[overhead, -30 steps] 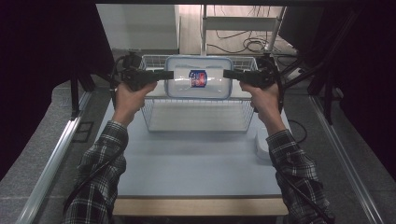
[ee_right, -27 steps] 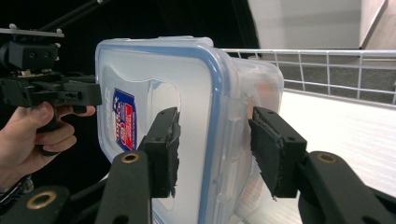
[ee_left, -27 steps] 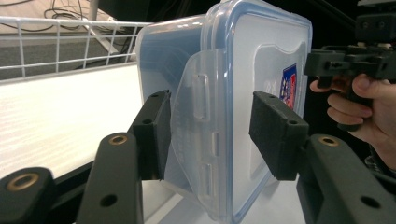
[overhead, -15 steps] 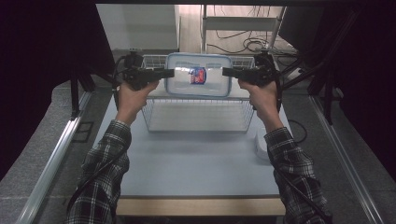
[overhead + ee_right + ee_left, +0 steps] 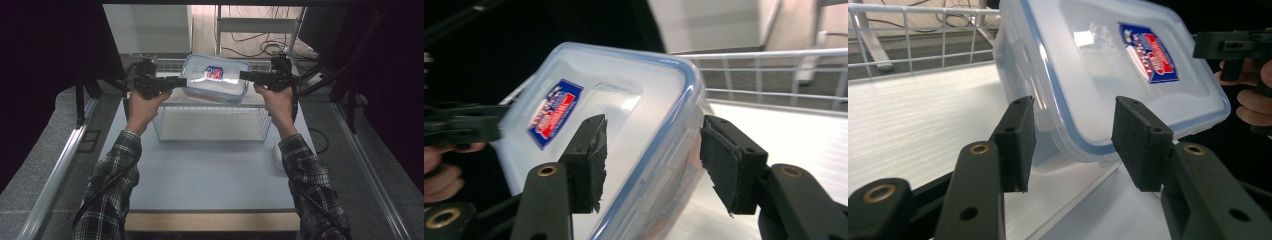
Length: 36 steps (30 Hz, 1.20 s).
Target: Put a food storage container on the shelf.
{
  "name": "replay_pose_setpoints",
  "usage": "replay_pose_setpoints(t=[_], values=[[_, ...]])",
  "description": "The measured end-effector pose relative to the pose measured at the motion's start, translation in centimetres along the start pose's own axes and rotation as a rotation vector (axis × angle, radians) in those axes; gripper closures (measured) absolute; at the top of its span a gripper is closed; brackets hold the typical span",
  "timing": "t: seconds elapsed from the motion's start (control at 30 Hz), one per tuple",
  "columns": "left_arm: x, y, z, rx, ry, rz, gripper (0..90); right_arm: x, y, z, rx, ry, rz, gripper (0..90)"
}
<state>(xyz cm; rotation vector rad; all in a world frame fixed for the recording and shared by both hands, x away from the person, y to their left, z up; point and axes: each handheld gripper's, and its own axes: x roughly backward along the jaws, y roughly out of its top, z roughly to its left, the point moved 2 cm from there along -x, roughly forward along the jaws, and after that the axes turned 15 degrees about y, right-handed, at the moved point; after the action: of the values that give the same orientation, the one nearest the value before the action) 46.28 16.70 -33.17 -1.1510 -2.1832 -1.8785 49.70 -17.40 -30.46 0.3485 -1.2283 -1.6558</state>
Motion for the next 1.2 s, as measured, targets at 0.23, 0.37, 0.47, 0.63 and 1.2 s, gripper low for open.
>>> replay_pose_setpoints(t=[0.23, 0.37, 0.47, 0.63, 1.2], values=[[0.3, 0.2, -0.3, -0.024, 0.017, -0.008, 52.0, -0.7, 0.1, 0.7, 0.106, -0.119, 0.051, 51.0], [1.0, 0.2, -0.8, -0.086, 0.054, -0.041, 55.7, 0.1, -0.2, 1.7, 0.163, -0.098, 0.055, 66.1], [1.9, 0.2, -1.0, -0.085, 0.036, -0.07, 61.5, 1.2, -0.4, 2.7, 0.217, -0.068, 0.049, 76.2], [2.7, -0.7, -1.7, -0.129, 0.028, -0.031, 78.2, 2.6, -1.9, 4.2, 0.261, 0.023, 0.061, 88.9], [0.0, -3.1, -1.7, -0.132, 0.019, 0.039, 81.1, -0.2, -5.4, 2.3, 0.249, 0.036, 0.172, 89.1]])
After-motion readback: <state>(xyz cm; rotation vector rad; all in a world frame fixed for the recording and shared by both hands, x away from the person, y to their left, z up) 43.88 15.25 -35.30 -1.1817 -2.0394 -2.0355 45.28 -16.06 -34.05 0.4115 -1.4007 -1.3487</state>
